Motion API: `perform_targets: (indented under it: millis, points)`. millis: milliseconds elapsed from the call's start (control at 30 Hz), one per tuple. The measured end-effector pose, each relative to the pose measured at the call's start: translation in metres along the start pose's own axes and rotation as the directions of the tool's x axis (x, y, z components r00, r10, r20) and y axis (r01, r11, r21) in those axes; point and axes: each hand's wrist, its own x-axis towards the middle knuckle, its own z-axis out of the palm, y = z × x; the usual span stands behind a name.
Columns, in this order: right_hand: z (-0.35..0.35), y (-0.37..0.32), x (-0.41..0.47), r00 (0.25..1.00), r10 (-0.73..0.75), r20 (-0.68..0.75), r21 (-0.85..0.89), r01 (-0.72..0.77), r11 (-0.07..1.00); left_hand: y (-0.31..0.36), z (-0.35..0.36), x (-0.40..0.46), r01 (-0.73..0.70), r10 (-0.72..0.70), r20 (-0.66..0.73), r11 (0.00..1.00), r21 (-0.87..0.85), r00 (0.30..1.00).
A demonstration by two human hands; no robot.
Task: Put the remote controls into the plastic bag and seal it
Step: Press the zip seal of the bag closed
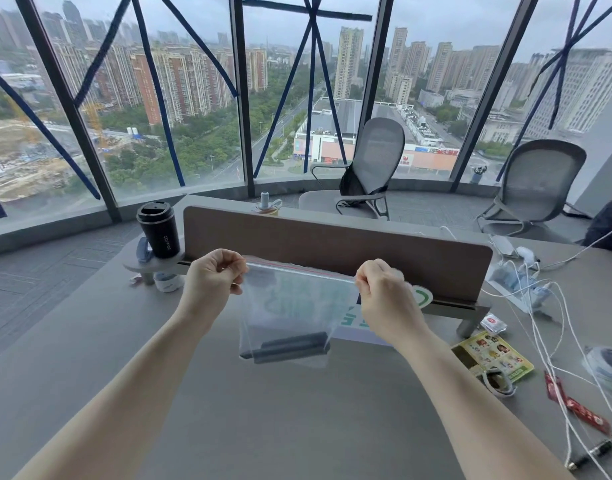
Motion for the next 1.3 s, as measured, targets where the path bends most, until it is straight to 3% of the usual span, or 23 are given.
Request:
perform_targets:
  millis: [233,433,600,833,933,1100,1200,1300]
  points:
    - [0.017,0.009,-0.004,0.999,-0.036,0.022,0.084,0.035,0.996,-0.017,-0.004,-0.006,0.127,-0.127,-0.004,0.991,0.044,0.992]
    - [0.077,-0.024,0.033,0.984,0.038,0.177,0.260,-0.084,0.962,-0.057,-0.040,0.020,0.269,-0.273,-0.072,0.961,-0.057,0.959]
    - [0.126,-0.072,0.078,0.972,0.076,0.224,0.357,-0.155,0.921,-0.075,-0.092,0.076,0.242,-0.254,-0.111,0.964,-0.111,0.961]
    - [0.198,-0.141,0.073,0.979,0.004,0.203,0.331,-0.072,0.941,-0.127,-0.190,0.112,0.241,-0.246,-0.047,0.966,-0.095,0.968]
    - [0.242,-0.154,0.042,0.927,0.009,0.376,0.292,-0.127,0.948,-0.178,-0.225,0.096,0.332,-0.332,-0.006,0.943,-0.018,0.943]
    - [0.304,-0.163,-0.008,0.763,0.116,0.635,0.228,-0.330,0.916,-0.247,-0.263,0.046,0.515,-0.519,-0.009,0.845,0.145,0.855]
    - [0.324,-0.166,-0.025,0.696,0.155,0.701,0.190,-0.392,0.900,-0.268,-0.274,0.024,0.579,-0.584,-0.045,0.786,0.217,0.811]
    - [0.330,-0.165,-0.034,0.676,0.177,0.715,0.167,-0.411,0.896,-0.277,-0.279,0.013,0.578,-0.589,-0.054,0.764,0.287,0.806]
